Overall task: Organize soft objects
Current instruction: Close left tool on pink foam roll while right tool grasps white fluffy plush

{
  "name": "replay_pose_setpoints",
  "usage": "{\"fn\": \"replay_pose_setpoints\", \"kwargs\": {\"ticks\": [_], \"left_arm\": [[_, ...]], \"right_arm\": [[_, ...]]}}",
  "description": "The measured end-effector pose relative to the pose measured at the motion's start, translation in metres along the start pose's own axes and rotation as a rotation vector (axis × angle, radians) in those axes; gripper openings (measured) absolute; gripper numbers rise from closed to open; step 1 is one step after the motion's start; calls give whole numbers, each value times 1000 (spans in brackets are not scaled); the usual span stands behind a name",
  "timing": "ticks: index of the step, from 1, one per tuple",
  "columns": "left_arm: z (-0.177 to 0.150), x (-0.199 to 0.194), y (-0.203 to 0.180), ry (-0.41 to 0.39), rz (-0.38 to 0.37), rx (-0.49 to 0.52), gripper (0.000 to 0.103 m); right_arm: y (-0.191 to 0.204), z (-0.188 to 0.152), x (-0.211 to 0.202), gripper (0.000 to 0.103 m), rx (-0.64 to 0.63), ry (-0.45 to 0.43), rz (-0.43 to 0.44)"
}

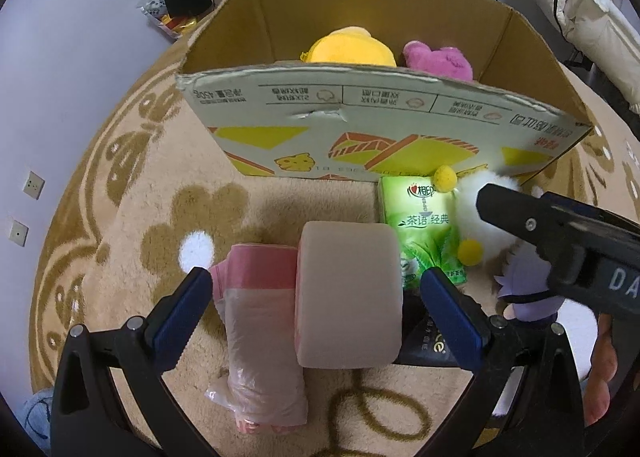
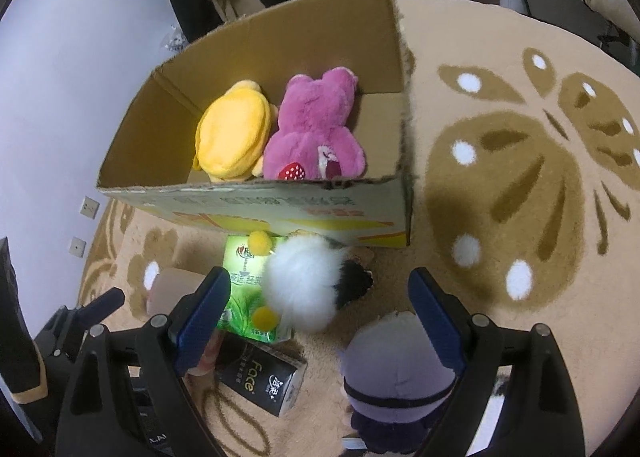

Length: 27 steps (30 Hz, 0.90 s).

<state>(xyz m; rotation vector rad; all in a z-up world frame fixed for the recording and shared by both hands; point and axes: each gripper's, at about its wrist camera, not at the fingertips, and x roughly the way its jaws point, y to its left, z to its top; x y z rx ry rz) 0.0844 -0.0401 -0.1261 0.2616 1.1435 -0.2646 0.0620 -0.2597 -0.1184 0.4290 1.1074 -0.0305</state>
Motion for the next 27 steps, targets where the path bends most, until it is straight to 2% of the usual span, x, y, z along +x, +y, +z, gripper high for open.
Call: {"fn": "replay_pose_setpoints", "kwargs": {"ticks": [2,5,9,12,16,17,19,20,27], "left_arm": [[0,2,0,3,-2,-1,102],[1,2,-1,0,-3,6,96],[0,7,-4,16,-14,18,83],[-1,12,-5,38,-37,13,68],[-1,17,1,54,-68,-21,67],[-1,18,2,53,-72,-25,65],[-1,18,4,52,-91,-32,54],[-1,18,5,56,-109,-36,52],[0,19,1,43,-86,3,49]], "right_arm": [[2,0,4,90,-12,12,-6],[3,1,11,84,-18,23,-15],[2,2,19,72,-10,31,-13],[4,1,27,69,-19,52,-14],[5,3,34,60,-41,68,-20],[6,4,35,58,-47,69,-13],[6,5,38,58,-39,75,-4],[4,5,39,58,-27,84,6],[-1,4,34,55,-8,90,18]]}}
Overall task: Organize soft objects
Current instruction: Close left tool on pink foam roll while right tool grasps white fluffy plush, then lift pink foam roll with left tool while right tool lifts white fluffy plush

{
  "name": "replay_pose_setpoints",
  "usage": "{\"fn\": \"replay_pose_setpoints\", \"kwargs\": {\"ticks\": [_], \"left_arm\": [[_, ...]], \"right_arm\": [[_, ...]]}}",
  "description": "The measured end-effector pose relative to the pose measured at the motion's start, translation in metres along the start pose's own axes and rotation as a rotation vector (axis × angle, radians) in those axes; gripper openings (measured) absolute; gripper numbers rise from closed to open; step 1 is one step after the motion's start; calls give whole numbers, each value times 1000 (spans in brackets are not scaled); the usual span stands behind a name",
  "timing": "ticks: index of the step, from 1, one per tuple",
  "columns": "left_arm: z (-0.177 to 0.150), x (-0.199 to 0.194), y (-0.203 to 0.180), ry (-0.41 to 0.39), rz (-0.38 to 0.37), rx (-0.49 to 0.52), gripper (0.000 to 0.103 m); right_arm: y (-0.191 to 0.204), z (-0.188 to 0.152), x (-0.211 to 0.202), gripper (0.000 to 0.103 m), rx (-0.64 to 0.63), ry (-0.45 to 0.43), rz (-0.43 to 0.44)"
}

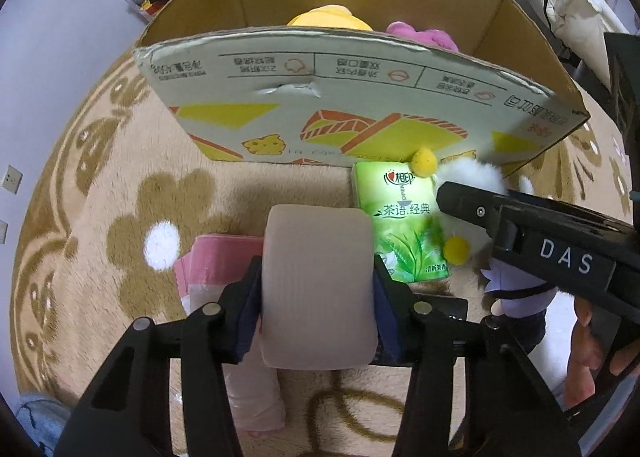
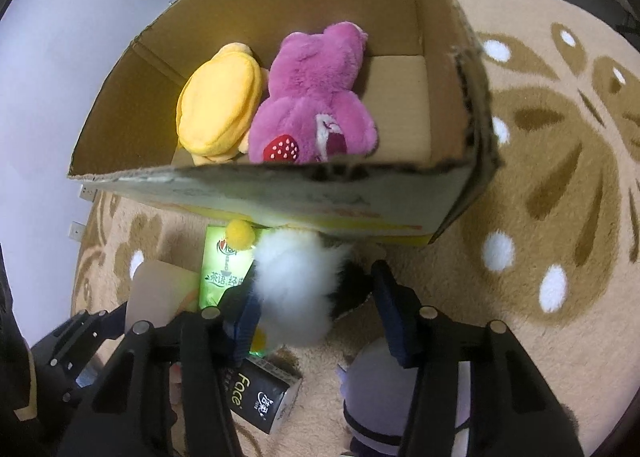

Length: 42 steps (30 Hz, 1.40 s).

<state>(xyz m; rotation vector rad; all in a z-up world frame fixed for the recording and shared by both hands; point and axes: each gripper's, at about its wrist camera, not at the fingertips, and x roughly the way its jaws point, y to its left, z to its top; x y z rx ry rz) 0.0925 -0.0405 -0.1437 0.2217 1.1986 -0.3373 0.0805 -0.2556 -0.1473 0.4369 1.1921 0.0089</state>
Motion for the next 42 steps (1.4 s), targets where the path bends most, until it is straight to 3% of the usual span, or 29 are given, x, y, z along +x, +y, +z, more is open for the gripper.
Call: {"fn": "replay_pose_setpoints", "kwargs": {"ticks": [9,28,42], "left_arm": [[-1,-2,-2,-2,8,10,45],[-10,-26,-14,-57,32,23,30],[-11,-47,-9,-130,42,13,30]], "right_arm": [[4,-2,-4,55,-16,-18,-36],[-3,-7,-22,54,6,-54,-30],[2,-17,-41,54,0,-88,-25]]}}
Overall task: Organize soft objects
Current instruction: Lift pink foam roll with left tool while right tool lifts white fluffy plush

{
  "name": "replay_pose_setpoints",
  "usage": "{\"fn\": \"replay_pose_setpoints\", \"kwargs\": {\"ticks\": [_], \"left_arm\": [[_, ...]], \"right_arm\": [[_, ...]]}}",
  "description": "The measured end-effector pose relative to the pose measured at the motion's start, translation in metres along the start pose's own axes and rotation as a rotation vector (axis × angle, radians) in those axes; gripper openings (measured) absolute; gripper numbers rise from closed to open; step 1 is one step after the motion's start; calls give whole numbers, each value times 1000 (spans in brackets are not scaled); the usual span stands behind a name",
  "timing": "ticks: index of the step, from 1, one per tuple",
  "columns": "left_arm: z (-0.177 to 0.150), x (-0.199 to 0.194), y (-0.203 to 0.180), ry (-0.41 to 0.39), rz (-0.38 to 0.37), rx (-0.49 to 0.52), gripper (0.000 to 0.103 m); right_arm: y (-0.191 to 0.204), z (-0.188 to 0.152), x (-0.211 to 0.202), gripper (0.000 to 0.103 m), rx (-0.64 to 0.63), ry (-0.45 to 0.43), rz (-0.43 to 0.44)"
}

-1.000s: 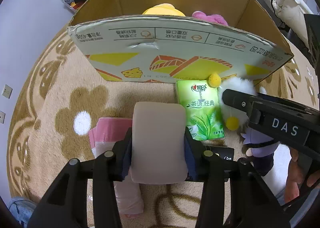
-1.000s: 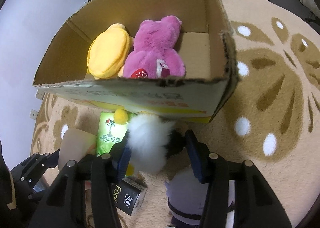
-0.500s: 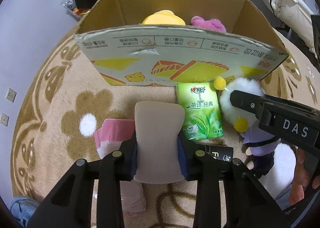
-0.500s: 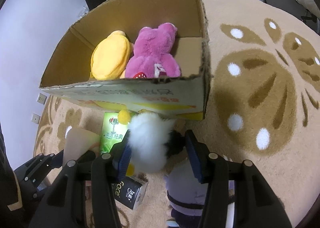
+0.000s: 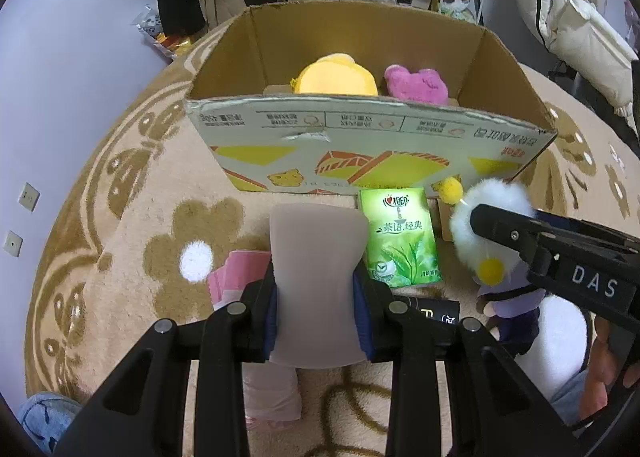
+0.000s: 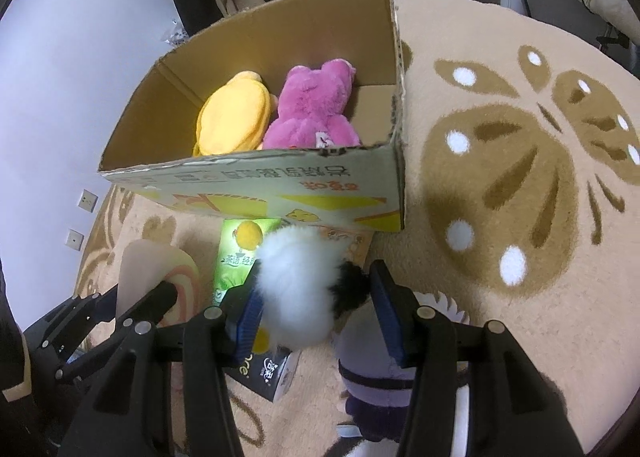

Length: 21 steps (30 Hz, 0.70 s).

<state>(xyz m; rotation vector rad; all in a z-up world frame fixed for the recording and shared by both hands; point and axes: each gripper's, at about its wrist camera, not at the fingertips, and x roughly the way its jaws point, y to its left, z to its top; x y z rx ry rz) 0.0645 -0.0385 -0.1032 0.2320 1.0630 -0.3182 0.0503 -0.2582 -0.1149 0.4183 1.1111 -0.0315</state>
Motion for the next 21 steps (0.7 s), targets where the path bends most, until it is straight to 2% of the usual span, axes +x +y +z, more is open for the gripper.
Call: {"fn": "replay_pose_setpoints", "kwargs": {"ticks": [11,21], "left_arm": [[3,-19,5,-56,17,10,28],[7,-35,17,-113,7,-35,28]], "right_arm": [[2,-3,-15,54,-4,-36,15],[3,-4,-30,54,7,-70,48]]}}
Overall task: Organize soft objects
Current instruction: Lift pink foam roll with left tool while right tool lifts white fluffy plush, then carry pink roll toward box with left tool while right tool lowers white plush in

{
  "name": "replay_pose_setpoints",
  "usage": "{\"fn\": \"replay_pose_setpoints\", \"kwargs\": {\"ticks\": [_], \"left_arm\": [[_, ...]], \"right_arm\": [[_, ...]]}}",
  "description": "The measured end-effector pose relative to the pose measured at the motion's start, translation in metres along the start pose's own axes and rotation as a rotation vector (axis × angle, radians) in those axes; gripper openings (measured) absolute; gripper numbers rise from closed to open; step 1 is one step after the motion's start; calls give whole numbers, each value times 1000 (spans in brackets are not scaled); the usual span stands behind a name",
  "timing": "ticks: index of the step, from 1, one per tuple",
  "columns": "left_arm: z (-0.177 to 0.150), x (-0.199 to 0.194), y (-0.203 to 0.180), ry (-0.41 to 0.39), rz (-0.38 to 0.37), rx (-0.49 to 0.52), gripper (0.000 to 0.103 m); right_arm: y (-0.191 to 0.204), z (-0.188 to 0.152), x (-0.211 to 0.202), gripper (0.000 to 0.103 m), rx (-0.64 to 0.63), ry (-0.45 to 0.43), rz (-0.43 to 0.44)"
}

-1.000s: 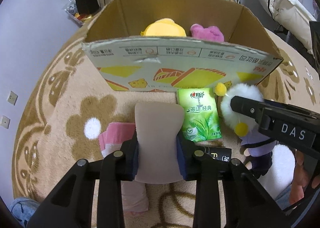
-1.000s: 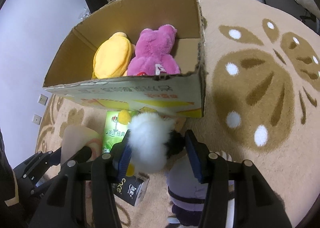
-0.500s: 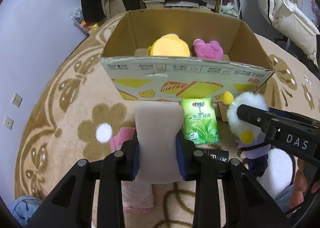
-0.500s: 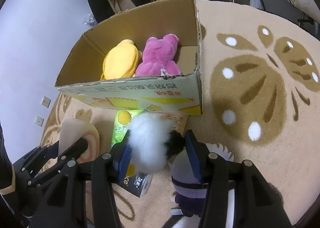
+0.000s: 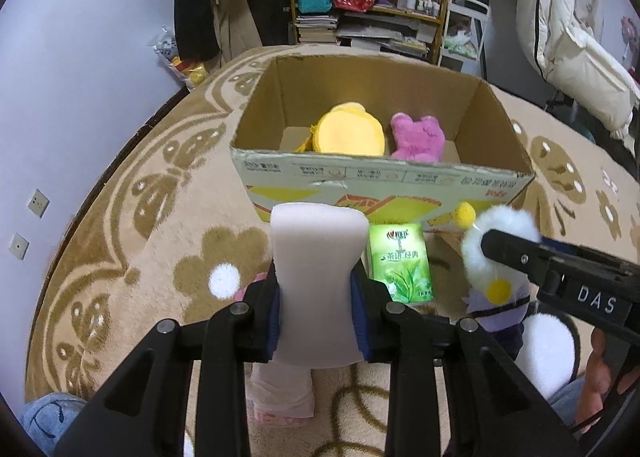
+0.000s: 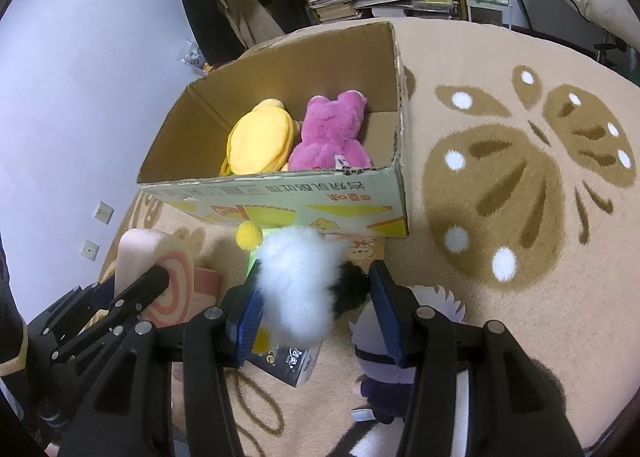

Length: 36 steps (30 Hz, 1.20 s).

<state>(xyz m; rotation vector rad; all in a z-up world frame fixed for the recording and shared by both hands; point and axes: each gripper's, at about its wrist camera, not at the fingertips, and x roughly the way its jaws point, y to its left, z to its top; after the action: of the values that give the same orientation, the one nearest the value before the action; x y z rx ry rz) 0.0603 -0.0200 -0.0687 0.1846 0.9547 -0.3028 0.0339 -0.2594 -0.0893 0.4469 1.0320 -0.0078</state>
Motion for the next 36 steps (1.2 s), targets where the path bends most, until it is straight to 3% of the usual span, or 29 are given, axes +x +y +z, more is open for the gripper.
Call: {"fn": "replay_pose_setpoints", "kwargs": {"ticks": [5,19,36], "left_arm": [[3,-6,3,-27,18,-7,28],[25,-26,-1,-138,53,18,28],[61,-42,-1,-251,86,57,28]], "right_arm": [[-2,1,-7,53,11,-18,5],[4,12,-56,53,9,-184,60],[21,38,-78,53,-61,-298,46]]}}
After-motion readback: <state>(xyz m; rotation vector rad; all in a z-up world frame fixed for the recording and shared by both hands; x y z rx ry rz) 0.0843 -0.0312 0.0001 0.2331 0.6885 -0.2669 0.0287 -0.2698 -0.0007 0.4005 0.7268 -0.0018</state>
